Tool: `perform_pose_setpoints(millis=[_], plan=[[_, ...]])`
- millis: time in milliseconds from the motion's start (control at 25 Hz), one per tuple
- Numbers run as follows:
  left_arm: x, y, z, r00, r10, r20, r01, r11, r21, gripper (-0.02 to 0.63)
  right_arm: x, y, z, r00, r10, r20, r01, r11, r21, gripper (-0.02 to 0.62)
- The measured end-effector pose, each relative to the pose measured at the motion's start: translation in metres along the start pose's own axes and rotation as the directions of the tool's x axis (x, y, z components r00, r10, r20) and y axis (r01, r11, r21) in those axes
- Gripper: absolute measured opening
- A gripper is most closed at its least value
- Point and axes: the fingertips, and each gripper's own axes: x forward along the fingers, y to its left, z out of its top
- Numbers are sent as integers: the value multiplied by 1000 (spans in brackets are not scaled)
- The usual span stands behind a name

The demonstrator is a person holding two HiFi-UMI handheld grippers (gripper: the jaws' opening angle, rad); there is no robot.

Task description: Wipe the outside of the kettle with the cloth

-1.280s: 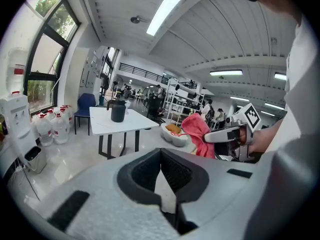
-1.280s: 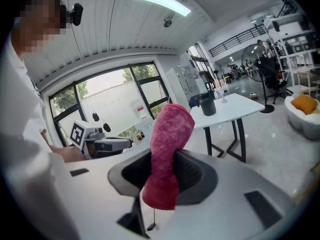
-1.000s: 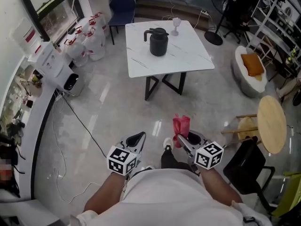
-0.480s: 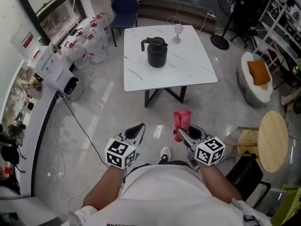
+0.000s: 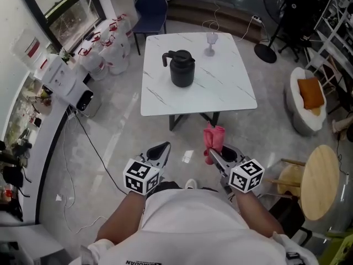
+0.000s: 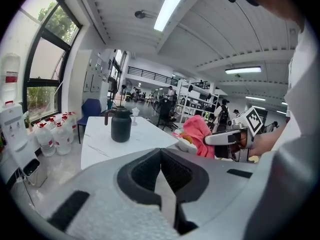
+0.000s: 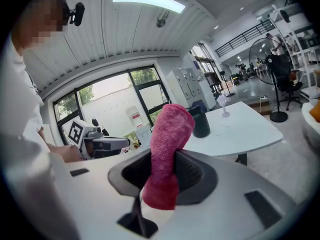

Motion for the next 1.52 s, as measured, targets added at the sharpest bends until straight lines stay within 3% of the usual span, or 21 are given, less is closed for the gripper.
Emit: perform_pose_setpoints(millis=[320, 640, 920, 1240, 1520], plan=[[18, 19, 2, 999, 39, -32, -40, 999, -23, 0, 20, -24, 3, 999, 28, -34, -27, 999, 28, 130], [54, 46, 9, 999, 6, -45, -7, 1000, -24, 0, 56, -44, 15, 999, 28, -41, -26, 999, 35, 130], [91, 90, 47, 999, -31, -24, 31, 999, -10, 0, 101, -71, 43, 998, -6, -58, 7, 1000, 29, 130], [131, 157, 104, 995, -94, -17, 95, 994, 56, 0, 171, -88, 112, 998, -57, 1, 57, 998, -11, 130], [158, 219, 128, 988, -149, -29, 151, 984, 98, 0, 225, -105, 139, 991, -129, 29, 129, 992, 0, 130]])
